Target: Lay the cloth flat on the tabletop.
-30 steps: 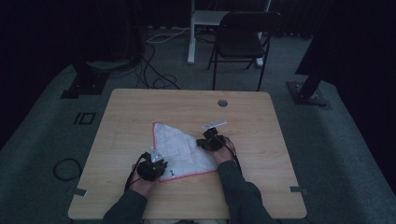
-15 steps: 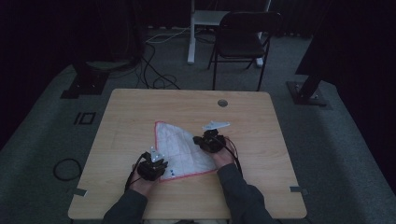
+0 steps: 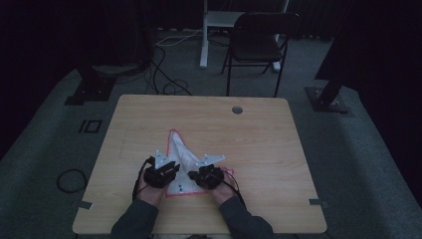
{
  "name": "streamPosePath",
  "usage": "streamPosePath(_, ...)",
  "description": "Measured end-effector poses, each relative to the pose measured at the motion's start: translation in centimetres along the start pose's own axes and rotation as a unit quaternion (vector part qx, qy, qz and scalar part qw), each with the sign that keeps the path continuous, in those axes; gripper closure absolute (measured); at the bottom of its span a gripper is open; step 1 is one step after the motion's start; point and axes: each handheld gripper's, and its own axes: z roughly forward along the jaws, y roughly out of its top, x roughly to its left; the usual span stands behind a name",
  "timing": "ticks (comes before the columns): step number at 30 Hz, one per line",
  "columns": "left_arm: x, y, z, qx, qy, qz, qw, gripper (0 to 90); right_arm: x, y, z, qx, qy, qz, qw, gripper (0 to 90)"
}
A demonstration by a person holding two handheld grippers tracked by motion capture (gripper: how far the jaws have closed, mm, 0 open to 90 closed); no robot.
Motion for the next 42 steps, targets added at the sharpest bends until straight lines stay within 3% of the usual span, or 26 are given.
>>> streamPosePath(3,-0.4,0.5,0.0,-0.01,-0.011,0.003,0.9999,75.0,0.4,-0.4,0.5,0.006,0.004,0.003,1.0,87.8)
streamPosePath(4,-0.9,0.7,0.5,-0.007,-0.019,0.017,0.9996,75.0,0.8,-0.8,0.9,0.012,0.009,-0.003,0.9999,87.5)
streamPosePath(5,-0.9,0.7,0.5,-0.007,-0.019,0.017,0.9996,75.0,0.8,-0.8,0.9,0.012,0.009,-0.003,0.9999,87.5)
streamPosePath(6,-1.5,0.6,1.4,0.011,-0.021,0.031,0.9992,75.0,1.1,-0.8,1.0,0.015,0.011,-0.009,0.9998,86.7)
streamPosePath(7,-1.5,0.6,1.4,0.011,-0.021,0.031,0.9992,75.3,1.1,-0.8,1.0,0.015,0.011,-0.009,0.9998,86.7)
streamPosePath(8,-1.8,0.1,2.3,0.033,-0.017,0.038,0.9986,76.1,1.1,-0.7,0.7,0.015,0.017,-0.009,0.9997,82.9)
streamPosePath(11,-1.8,-0.5,2.8,0.049,-0.017,0.035,0.998,76.8,0.9,-0.5,0.1,0.01,0.02,-0.012,0.9997,80.7)
streamPosePath(12,-1.7,-1.1,3.1,0.064,-0.014,0.038,0.9971,76.9,0.6,-0.2,-0.9,-0.003,0.01,-0.017,0.9998,78.8)
streamPosePath(13,-1.7,-1.1,3.1,0.064,-0.014,0.038,0.9971,76.9,0.6,-0.2,-0.9,-0.003,0.01,-0.017,0.9998,78.8)
streamPosePath(14,-1.5,-1.5,3.1,0.069,-0.012,0.038,0.9968,76.9,-0.2,0.3,-2.0,-0.016,-0.012,-0.017,0.9997,78.9)
streamPosePath(15,-1.5,-1.5,3.1,0.069,-0.012,0.038,0.9968,76.9,-0.2,0.3,-2.0,-0.016,-0.012,-0.017,0.9997,78.9)
streamPosePath(16,-1.4,-1.7,3.1,0.07,-0.012,0.036,0.9968,76.9,-1.4,0.9,-2.9,-0.026,-0.036,-0.005,0.999,78.9)
streamPosePath(17,-1.4,-1.8,3.1,0.071,-0.011,0.037,0.9967,76.9,-1.4,0.9,-2.9,-0.026,-0.036,-0.005,0.999,78.9)
streamPosePath(18,-1.4,-1.8,3.1,0.072,-0.009,0.04,0.9966,76.9,-2.4,1.3,-3.3,-0.026,-0.055,0.004,0.9982,79.0)
streamPosePath(19,-1.4,-1.8,3.1,0.072,-0.009,0.04,0.9966,76.9,-2.4,1.3,-3.3,-0.026,-0.055,0.004,0.9982,79.0)
streamPosePath(20,-1.5,-1.9,3.0,0.073,-0.006,0.043,0.9964,76.9,-3.5,1.7,-3.4,-0.022,-0.066,0.016,0.9975,78.8)
streamPosePath(23,-1.4,-2.0,3.0,0.071,-0.006,0.042,0.9966,76.9,-4.3,1.8,-3.0,-0.012,-0.071,0.025,0.9971,77.8)
streamPosePath(25,-1.4,-2.0,2.9,0.071,-0.005,0.042,0.9966,76.9,-4.6,1.8,-2.7,-0.007,-0.067,0.03,0.9973,77.2)
streamPosePath(26,-1.4,-2.1,2.8,0.071,-0.003,0.042,0.9966,76.8,-5.1,1.7,-1.2,0.019,-0.049,0.036,0.9979,73.7)
streamPosePath(37,-1.2,-3.1,1.7,0.067,-0.001,0.036,0.9971,75.5,-4.2,1.9,1.6,0.048,0.006,0.048,0.9977,69.7)
streamPosePath(39,-1.0,-3.2,1.7,0.067,-0.001,0.035,0.9971,75.4,-4.2,1.9,2.0,0.053,0.005,0.05,0.9973,66.2)
streamPosePath(42,-1.0,-3.2,1.7,0.069,-0.002,0.036,0.9969,75.3,-4.1,1.8,2.2,0.055,0.007,0.053,0.997,69.0)
